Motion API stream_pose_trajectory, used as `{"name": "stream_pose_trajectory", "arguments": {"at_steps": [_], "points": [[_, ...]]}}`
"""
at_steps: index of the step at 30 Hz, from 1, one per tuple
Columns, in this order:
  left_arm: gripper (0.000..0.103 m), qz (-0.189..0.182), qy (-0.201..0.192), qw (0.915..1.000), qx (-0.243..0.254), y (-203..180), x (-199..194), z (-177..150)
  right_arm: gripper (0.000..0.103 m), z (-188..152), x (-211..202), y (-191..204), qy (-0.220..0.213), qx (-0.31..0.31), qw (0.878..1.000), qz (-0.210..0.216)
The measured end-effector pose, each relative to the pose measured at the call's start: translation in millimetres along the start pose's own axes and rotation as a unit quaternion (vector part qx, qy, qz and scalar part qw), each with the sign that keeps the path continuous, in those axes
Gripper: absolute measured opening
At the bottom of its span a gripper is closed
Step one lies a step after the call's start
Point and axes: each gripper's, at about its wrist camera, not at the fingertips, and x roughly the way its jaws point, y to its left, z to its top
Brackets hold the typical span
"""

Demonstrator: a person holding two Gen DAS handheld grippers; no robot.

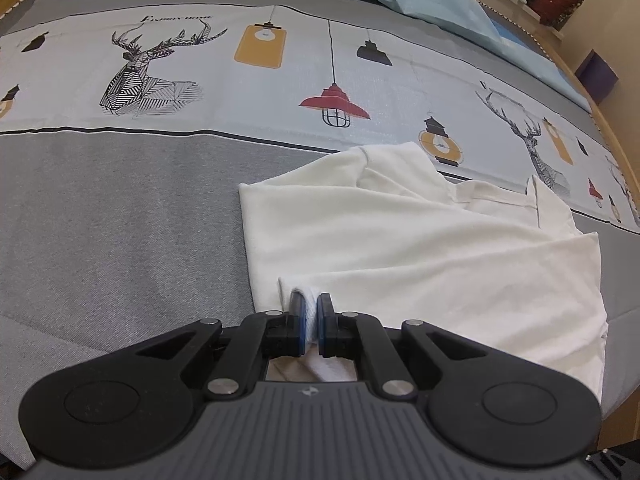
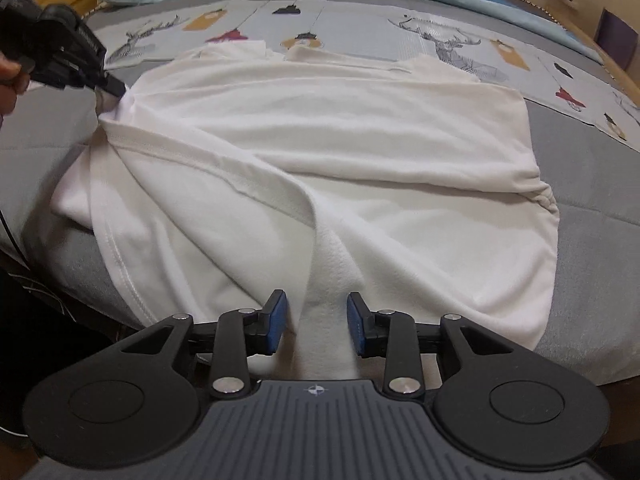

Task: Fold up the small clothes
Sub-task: 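Regrasp the folded hem with the right gripper, then open both grippers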

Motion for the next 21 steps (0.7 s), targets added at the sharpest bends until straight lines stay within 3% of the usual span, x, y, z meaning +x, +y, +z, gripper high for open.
{"name": "stream_pose_trajectory", "arguments": {"at_steps": [5, 9, 10, 12, 14, 16, 18, 21], "points": [[0.006, -0.007, 0.003, 0.9999, -0.008, 3.8, 0.5, 1.5, 0.037, -13.5, 4.5, 2.5, 0.043, -0.031, 0.998, -0.034], [0.006, -0.010, 0.004, 0.9999, -0.012, 5.3, 0.4, 2.8, 0.034, -23.4, 7.3, -19.9, 0.084, 0.005, 0.995, -0.051], [0.006, -0.011, 0.004, 0.9999, -0.012, 5.4, 0.3, 2.8, 0.031, -25.2, 8.3, -26.4, 0.089, 0.019, 0.994, -0.055], [0.006, -0.012, 0.004, 0.9998, -0.013, 4.9, 0.0, 2.9, 0.002, -25.2, 6.3, -40.2, 0.087, 0.054, 0.993, -0.061], [0.006, -0.010, 0.004, 0.9999, -0.011, 4.1, -0.3, 2.6, 0.000, -18.5, -4.6, -50.0, 0.063, 0.080, 0.993, -0.063], [0.006, -0.009, 0.003, 0.9999, -0.007, 3.5, -0.6, 1.8, 0.000, -10.7, -18.2, -53.1, 0.035, 0.082, 0.994, -0.056], [0.006, -0.010, 0.004, 0.9999, -0.006, 3.9, -0.5, 1.9, 0.000, -5.2, -30.9, -50.8, 0.014, 0.080, 0.997, -0.015], [0.006, -0.011, 0.006, 0.9999, -0.009, 3.9, 0.2, 2.5, 0.002, -10.5, -34.5, -31.0, 0.024, 0.061, 0.997, 0.041]]}}
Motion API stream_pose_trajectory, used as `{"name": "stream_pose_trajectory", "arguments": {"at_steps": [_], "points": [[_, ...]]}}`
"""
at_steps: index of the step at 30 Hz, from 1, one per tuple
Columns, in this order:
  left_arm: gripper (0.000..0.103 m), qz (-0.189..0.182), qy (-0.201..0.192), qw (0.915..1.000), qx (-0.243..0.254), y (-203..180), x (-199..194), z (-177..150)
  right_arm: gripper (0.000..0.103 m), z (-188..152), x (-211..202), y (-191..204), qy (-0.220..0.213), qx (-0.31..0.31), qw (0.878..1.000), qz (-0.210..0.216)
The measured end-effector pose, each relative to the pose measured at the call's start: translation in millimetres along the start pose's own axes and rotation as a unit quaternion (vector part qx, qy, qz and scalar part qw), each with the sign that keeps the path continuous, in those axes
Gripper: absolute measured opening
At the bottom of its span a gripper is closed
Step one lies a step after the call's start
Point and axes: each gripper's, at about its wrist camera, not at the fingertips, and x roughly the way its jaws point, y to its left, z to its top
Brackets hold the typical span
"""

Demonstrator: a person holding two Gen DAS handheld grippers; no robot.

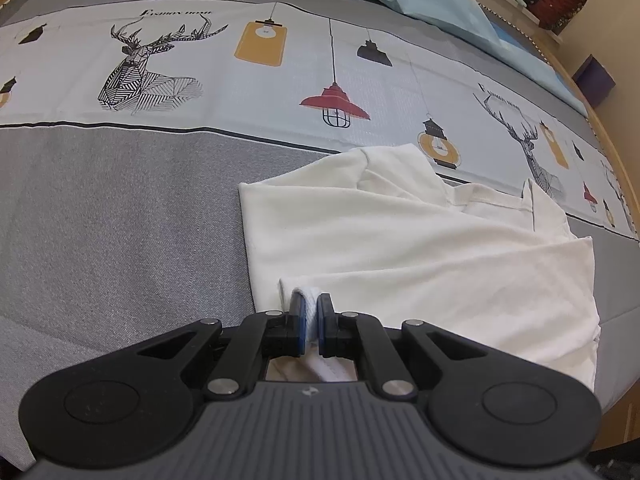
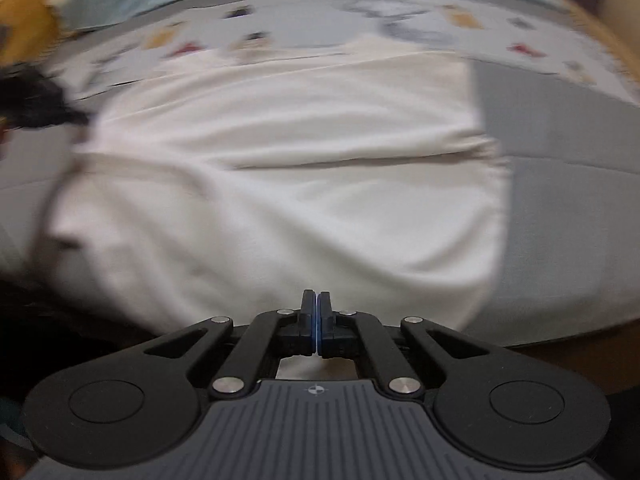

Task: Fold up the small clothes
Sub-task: 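Regrasp the folded hem with the right gripper, then open both grippers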

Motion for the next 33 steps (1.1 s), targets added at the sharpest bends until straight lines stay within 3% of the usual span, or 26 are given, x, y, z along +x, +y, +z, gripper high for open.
{"name": "stream_pose_trajectory", "arguments": {"at_steps": [1, 3, 5, 9, 10, 11, 16, 19, 24, 26, 29, 31, 33], "points": [[0.006, 0.000, 0.000, 1.0000, 0.000, -1.2, 0.1, -0.1, 0.005, -3.2, 3.9, 8.1, 0.003, -0.015, 1.000, -0.002], [0.006, -0.001, 0.000, 1.0000, 0.003, -3.2, 0.2, -0.8, 0.028, -11.0, 13.9, 22.1, 0.002, -0.039, 0.999, -0.018], [0.006, -0.001, 0.001, 1.0000, 0.007, -4.6, 0.1, -2.1, 0.034, -12.8, 27.9, 28.3, 0.011, -0.046, 0.998, -0.031], [0.006, -0.003, 0.001, 1.0000, 0.008, -0.7, -0.8, -3.6, 0.026, -15.0, 49.6, 30.6, 0.032, -0.057, 0.995, -0.074], [0.006, -0.003, 0.001, 1.0000, 0.008, 0.4, -1.0, -3.7, 0.021, -14.2, 50.6, 27.9, 0.036, -0.054, 0.995, -0.077], [0.006, -0.003, 0.001, 1.0000, 0.007, 2.1, -1.5, -3.7, 0.007, -13.7, 49.8, 26.0, 0.040, -0.051, 0.995, -0.079], [0.006, -0.009, 0.000, 1.0000, -0.003, 8.2, -4.2, -2.8, 0.004, 5.7, 18.3, 3.1, 0.026, -0.008, 0.998, -0.062], [0.006, -0.013, 0.001, 0.9999, -0.008, 10.1, -7.1, -3.2, 0.004, 43.3, -20.7, -21.5, -0.011, 0.028, 0.998, -0.051], [0.006, -0.039, -0.025, 0.9988, -0.018, 12.7, -18.0, 3.1, 0.004, 148.1, -64.5, -59.1, -0.084, 0.022, 0.995, -0.047], [0.006, -0.049, -0.033, 0.9975, -0.038, 15.8, -19.2, 8.6, 0.004, 194.1, -57.5, -75.7, -0.110, 0.018, 0.991, -0.069], [0.009, -0.055, -0.056, 0.9932, -0.086, 25.3, -21.9, 20.2, 0.005, 243.4, -23.1, -121.4, -0.136, 0.078, 0.983, -0.099], [0.009, -0.055, -0.071, 0.9876, -0.128, 35.8, -25.2, 23.2, 0.007, 250.7, -5.2, -148.1, -0.130, 0.126, 0.975, -0.128], [0.009, -0.054, -0.071, 0.9849, -0.148, 43.2, -25.8, 23.5, 0.010, 242.2, 2.0, -162.5, -0.144, 0.147, 0.974, -0.100]]}}
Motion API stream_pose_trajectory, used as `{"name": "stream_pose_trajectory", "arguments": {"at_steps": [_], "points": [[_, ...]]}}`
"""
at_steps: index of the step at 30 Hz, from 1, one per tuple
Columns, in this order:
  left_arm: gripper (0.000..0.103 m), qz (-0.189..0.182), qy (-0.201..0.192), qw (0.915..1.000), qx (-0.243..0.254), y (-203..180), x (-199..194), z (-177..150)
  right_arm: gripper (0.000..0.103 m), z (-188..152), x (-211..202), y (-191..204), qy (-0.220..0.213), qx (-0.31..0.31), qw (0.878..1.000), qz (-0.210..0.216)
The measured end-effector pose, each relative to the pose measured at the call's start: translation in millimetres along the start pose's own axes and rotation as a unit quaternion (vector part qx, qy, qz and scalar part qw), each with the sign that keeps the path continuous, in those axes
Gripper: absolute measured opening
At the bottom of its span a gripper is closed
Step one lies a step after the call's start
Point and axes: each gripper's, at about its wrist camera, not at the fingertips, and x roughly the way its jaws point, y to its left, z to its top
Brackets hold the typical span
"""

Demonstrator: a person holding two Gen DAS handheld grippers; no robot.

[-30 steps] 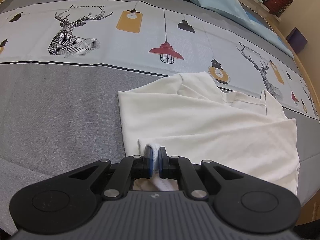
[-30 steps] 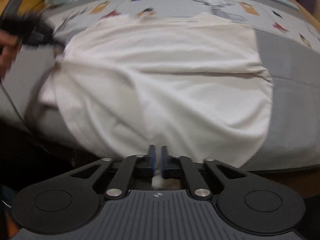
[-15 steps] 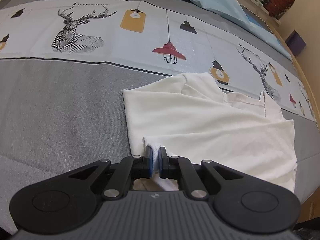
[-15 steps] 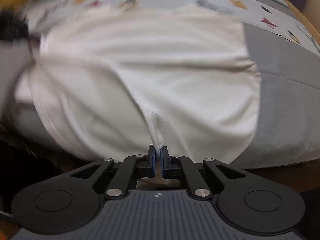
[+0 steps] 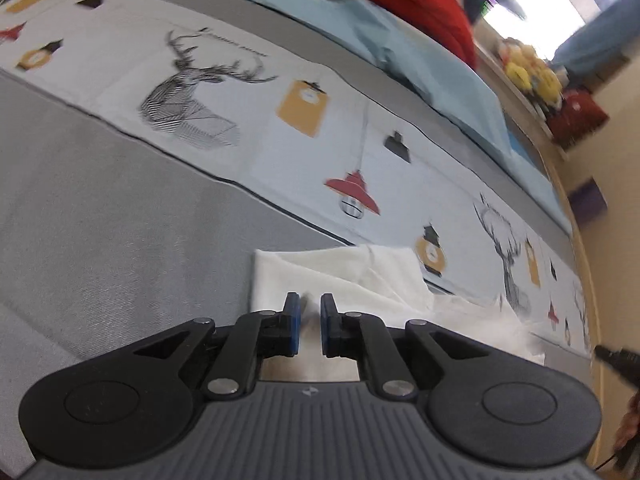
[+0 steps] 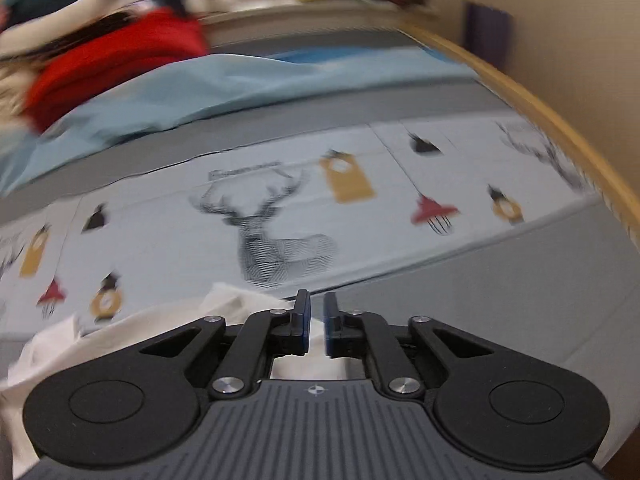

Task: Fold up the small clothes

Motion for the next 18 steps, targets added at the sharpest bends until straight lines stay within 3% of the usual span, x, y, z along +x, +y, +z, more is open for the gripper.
{"name": "stream_pose_trajectory", "arguments": {"at_steps": [3, 6, 7, 12, 16, 18], "points": [[0.009, 0.010, 0.005, 0.9998, 0.016, 1.9, -0.2, 1.9, 0.011, -31.3, 3.9, -6.0, -0.005, -0.045, 0.997, 0.063], [0.009, 0.024, 0.012, 0.9993, 0.025, 5.3, 1.5, -0.2, 0.012, -71.4, 19.6, -2.0, 0.023, -0.090, 0.990, 0.109], [0.009, 0.026, 0.016, 0.9992, 0.023, 6.3, 3.4, -1.7, 0.012, -78.6, 26.3, 5.9, 0.052, -0.108, 0.988, 0.102], [0.009, 0.043, 0.026, 0.9980, 0.037, 1.5, 12.2, -10.2, 0.026, -93.8, 41.6, 46.7, 0.023, -0.219, 0.967, 0.128], [0.013, 0.057, 0.032, 0.9967, 0.048, -9.8, 20.0, -12.2, 0.028, -91.1, 65.3, 62.0, 0.035, -0.249, 0.960, 0.120], [0.013, 0.064, 0.034, 0.9960, 0.053, -13.7, 23.1, -12.6, 0.035, -87.5, 73.8, 65.5, 0.025, -0.251, 0.960, 0.119]]}}
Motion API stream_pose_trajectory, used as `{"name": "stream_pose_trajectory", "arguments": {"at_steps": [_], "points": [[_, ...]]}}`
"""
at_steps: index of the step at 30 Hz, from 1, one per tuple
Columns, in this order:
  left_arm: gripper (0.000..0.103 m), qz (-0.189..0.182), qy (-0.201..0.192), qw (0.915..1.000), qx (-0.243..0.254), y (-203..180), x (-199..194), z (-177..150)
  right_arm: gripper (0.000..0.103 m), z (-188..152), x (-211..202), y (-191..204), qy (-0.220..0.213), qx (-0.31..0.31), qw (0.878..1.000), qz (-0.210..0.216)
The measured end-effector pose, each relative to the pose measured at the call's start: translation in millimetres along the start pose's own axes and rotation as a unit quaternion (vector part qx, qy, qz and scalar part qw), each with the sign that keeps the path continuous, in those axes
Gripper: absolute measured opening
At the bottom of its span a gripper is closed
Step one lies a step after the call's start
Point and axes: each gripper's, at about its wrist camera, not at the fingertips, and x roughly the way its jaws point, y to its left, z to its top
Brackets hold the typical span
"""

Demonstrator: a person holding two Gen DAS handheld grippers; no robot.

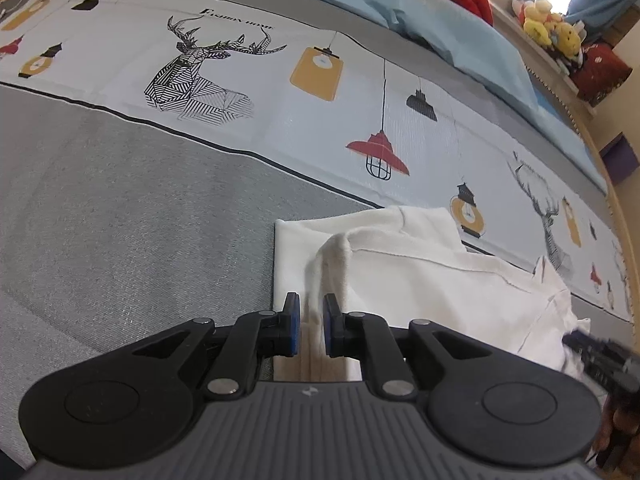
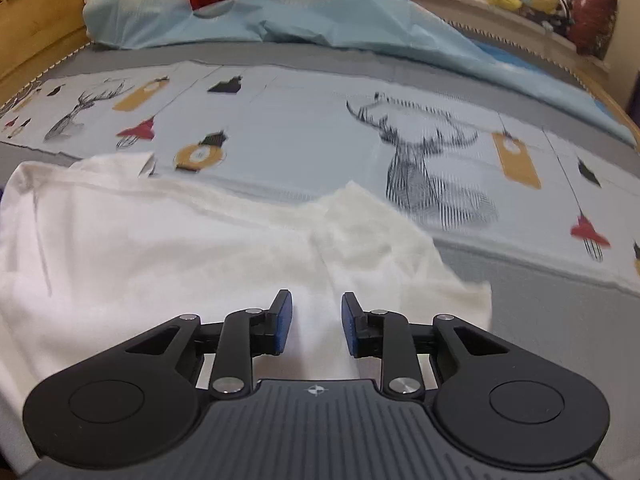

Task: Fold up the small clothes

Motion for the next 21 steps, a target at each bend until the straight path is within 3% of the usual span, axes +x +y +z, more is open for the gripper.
{"name": "stream_pose_trajectory", "arguments": {"at_steps": [5, 8, 11, 14, 16, 18, 21], "points": [[0.013, 0.012, 0.003, 0.9999, 0.008, -6.3, 5.4, 4.5, 0.035, 5.0, 22.0, 3.2, 0.017, -0.038, 0.999, 0.012], [0.013, 0.015, -0.002, 0.9999, -0.001, -4.4, 6.0, 9.2, 0.003, 5.6, 20.4, 14.1, 0.005, -0.093, 0.996, 0.015], [0.013, 0.016, -0.006, 0.9998, -0.011, -2.0, 6.5, 13.7, 0.001, 12.6, 8.2, 6.6, -0.019, -0.087, 0.996, 0.023], [0.013, 0.012, -0.010, 0.9998, -0.016, -3.2, 6.2, 16.3, 0.001, 23.8, -7.6, -19.4, -0.063, -0.013, 0.997, 0.030], [0.013, 0.010, -0.010, 0.9998, -0.012, -5.6, 6.8, 16.9, 0.000, 29.4, -14.9, -52.7, -0.093, 0.091, 0.991, 0.024], [0.013, 0.008, -0.009, 0.9999, -0.008, -7.8, 7.7, 17.2, 0.000, 25.3, -16.5, -87.8, -0.104, 0.196, 0.975, -0.013], [0.013, 0.005, -0.001, 1.0000, -0.002, -8.8, 11.2, 16.3, 0.003, 6.6, -9.8, -135.0, -0.076, 0.331, 0.939, -0.062]]}}
